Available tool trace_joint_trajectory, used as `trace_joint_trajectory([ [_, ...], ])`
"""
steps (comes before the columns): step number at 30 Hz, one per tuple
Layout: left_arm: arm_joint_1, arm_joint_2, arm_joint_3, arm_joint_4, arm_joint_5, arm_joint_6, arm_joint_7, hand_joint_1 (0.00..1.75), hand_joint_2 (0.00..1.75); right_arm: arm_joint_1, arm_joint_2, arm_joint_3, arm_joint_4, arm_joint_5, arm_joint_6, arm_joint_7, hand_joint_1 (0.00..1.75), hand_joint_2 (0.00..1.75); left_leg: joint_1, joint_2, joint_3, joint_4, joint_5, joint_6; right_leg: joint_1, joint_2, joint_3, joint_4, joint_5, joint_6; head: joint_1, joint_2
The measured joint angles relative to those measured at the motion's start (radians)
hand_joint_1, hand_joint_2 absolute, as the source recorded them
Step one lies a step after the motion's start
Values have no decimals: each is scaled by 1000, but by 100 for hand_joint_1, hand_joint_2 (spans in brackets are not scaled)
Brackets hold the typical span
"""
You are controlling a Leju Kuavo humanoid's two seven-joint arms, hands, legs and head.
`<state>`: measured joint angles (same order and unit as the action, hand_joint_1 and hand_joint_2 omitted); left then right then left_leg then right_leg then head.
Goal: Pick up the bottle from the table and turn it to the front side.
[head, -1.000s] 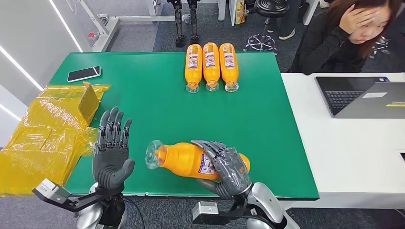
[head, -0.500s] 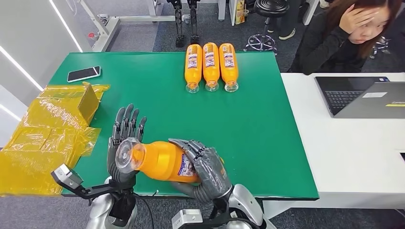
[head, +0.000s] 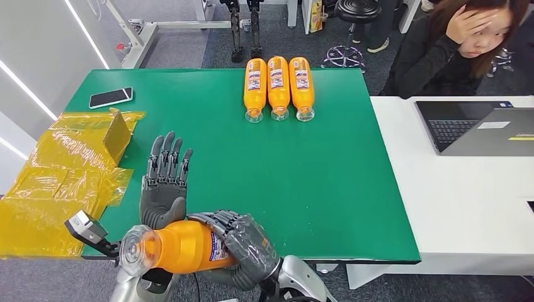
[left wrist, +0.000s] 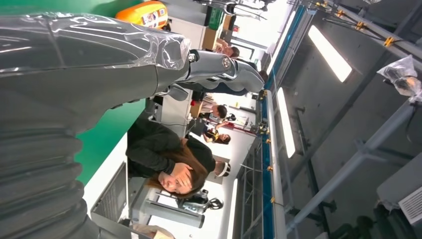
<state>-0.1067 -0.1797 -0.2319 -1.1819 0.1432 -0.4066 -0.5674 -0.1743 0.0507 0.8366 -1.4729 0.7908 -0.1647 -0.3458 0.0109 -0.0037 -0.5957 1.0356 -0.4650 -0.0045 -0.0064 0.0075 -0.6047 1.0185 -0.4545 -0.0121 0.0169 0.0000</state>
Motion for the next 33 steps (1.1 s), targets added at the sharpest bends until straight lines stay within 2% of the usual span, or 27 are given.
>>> trace_joint_trajectory([
  [8,-1,1,0,-6,-4,11,3,0,175,3,0,-10,-1,7,-32,8,175,175,0,0,0,0,0,0,0,0,0,0,0,0,0,0],
  [17,12,10,1,-6,-22,20,8,0,175,40,-5,-146,-106,75,-88,28,175,175,0,0,0,0,0,0,0,0,0,0,0,0,0,0],
  [22,25,14,1,-6,-22,19,7,0,175,51,-45,-199,-130,41,-175,-2,175,175,0,0,0,0,0,0,0,0,0,0,0,0,0,0],
  [33,58,26,1,-26,-21,19,-5,0,175,98,-136,-256,-143,-3,-274,-19,175,175,0,0,0,0,0,0,0,0,0,-1,0,0,0,0],
])
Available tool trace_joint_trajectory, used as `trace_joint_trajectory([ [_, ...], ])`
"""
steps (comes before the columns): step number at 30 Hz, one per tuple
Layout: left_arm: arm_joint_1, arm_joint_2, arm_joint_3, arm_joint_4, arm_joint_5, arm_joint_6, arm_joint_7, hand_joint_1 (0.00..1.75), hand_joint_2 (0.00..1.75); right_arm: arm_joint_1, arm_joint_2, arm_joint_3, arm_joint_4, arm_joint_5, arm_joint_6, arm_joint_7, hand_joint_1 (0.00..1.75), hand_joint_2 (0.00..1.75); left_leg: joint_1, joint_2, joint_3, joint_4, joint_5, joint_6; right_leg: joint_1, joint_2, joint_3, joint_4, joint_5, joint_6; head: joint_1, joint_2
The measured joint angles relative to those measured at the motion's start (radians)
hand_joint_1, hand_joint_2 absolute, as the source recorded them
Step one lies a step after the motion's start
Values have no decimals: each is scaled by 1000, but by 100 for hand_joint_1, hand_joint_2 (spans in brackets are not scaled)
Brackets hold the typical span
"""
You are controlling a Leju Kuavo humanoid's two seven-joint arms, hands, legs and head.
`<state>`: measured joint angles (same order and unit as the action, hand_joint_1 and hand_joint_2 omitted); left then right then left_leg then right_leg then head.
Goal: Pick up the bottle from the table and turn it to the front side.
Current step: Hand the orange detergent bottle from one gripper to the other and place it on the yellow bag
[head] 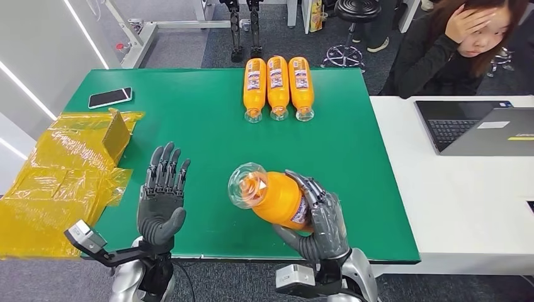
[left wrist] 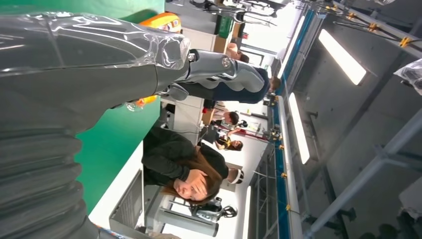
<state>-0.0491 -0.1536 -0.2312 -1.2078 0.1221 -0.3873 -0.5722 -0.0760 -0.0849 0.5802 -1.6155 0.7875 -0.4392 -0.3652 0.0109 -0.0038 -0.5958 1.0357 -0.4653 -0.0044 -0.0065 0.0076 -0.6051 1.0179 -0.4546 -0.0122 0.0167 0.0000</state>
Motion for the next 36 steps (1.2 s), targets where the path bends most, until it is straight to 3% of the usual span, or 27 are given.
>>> trace_joint_trajectory([
  [19,35,8,-37,-89,4,-21,40,0,175,53,-25,-48,20,-19,-22,-4,175,175,0,0,0,0,0,0,0,0,0,0,0,0,0,0],
  [36,41,6,-133,-115,44,-49,68,0,175,27,-2,4,104,-34,-23,-15,175,175,0,0,0,0,0,0,0,0,0,0,0,0,0,0],
])
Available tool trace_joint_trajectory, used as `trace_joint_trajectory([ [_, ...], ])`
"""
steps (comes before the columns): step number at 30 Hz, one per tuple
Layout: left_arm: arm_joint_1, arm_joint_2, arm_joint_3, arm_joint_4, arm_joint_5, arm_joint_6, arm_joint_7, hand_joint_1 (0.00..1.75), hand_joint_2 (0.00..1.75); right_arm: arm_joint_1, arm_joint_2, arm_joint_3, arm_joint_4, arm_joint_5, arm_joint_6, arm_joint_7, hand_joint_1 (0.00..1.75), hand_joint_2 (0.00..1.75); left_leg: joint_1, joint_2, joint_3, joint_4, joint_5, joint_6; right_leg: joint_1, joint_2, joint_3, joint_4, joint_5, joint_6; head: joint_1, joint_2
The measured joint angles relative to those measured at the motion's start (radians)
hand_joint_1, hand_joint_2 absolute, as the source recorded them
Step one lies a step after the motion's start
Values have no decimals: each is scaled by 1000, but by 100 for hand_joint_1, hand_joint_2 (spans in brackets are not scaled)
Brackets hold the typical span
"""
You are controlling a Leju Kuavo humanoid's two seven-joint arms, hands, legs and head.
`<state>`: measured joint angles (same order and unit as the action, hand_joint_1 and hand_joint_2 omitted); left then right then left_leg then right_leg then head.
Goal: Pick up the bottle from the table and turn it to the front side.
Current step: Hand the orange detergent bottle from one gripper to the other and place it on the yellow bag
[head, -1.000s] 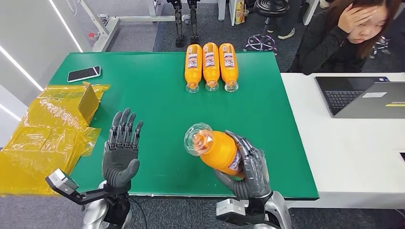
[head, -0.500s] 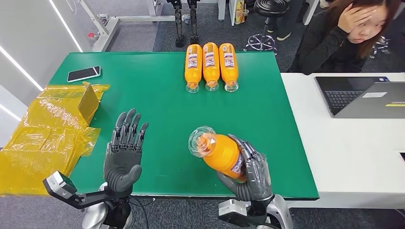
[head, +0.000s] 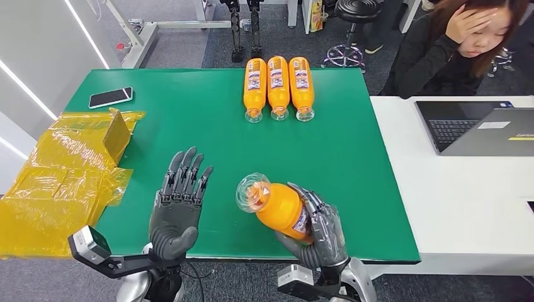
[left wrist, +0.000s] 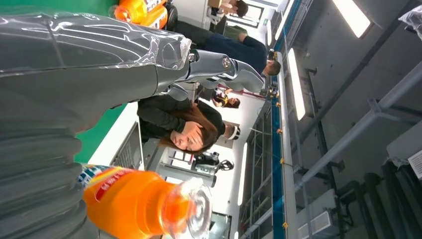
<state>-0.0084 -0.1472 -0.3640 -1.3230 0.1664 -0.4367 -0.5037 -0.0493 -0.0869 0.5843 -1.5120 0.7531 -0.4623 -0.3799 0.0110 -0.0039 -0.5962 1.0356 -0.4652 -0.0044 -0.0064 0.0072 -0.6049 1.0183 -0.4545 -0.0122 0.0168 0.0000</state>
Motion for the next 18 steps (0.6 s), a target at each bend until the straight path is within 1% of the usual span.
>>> trace_joint_trajectory([
  [3,-3,0,-9,0,2,-2,0,0,175,-22,21,11,18,-1,12,1,175,175,0,0,0,0,0,0,0,0,0,0,0,0,0,0],
  [8,-15,-10,-21,4,7,3,0,0,175,-94,64,41,72,-38,56,-9,175,175,0,0,0,0,0,0,0,0,0,0,0,0,0,0],
  [14,-26,-17,-33,6,8,17,0,0,175,-171,122,78,171,-104,66,-54,175,175,0,0,0,0,1,0,0,0,0,1,0,0,0,0],
  [18,-28,-17,-33,7,9,18,0,0,175,-202,147,94,220,-124,65,-66,175,175,0,0,0,0,0,0,0,0,0,1,0,0,0,0],
])
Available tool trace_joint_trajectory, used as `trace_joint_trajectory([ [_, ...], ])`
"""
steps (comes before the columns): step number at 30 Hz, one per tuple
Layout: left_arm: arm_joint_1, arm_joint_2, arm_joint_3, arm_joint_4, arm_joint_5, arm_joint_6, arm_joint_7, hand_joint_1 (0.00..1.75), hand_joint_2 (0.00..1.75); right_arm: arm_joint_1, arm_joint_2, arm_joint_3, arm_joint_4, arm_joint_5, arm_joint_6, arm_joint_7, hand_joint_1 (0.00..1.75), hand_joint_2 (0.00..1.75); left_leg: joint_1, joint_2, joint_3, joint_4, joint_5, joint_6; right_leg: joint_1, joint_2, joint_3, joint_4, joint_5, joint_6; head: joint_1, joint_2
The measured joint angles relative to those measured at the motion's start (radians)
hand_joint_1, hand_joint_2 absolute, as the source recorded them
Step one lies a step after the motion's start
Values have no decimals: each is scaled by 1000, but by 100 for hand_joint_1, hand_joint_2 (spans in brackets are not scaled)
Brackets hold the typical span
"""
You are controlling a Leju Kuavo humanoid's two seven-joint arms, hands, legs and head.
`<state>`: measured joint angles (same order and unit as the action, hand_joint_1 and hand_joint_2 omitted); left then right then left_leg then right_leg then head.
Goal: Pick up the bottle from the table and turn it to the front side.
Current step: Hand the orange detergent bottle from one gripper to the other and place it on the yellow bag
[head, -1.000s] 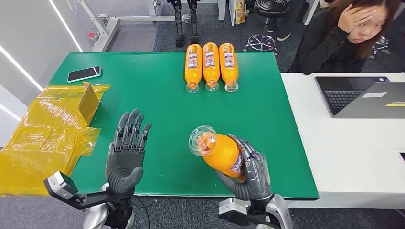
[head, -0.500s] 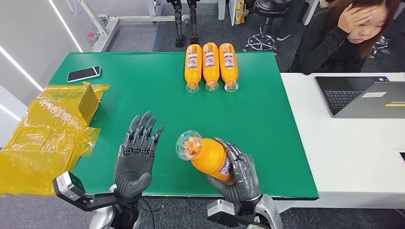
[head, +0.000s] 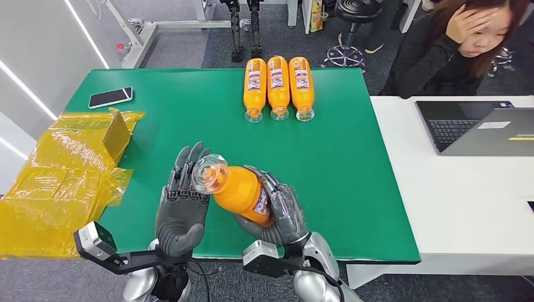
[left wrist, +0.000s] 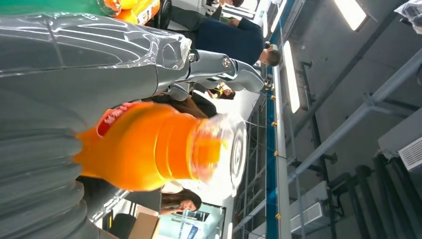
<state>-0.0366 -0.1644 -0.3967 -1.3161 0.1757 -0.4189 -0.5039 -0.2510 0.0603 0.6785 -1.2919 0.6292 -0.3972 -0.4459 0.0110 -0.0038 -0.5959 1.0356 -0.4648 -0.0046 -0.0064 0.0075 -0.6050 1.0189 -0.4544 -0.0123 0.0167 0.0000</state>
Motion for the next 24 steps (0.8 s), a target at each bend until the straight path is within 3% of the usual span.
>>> trace_joint_trajectory([
  [17,15,10,17,2,-23,73,-30,0,175,-63,87,72,160,-68,55,-28,175,175,0,0,0,0,0,0,0,0,0,0,0,0,0,0],
  [24,26,18,33,2,-32,82,-30,0,175,-73,97,91,200,-76,62,-40,175,175,0,0,0,0,0,0,0,0,0,0,0,0,0,0],
])
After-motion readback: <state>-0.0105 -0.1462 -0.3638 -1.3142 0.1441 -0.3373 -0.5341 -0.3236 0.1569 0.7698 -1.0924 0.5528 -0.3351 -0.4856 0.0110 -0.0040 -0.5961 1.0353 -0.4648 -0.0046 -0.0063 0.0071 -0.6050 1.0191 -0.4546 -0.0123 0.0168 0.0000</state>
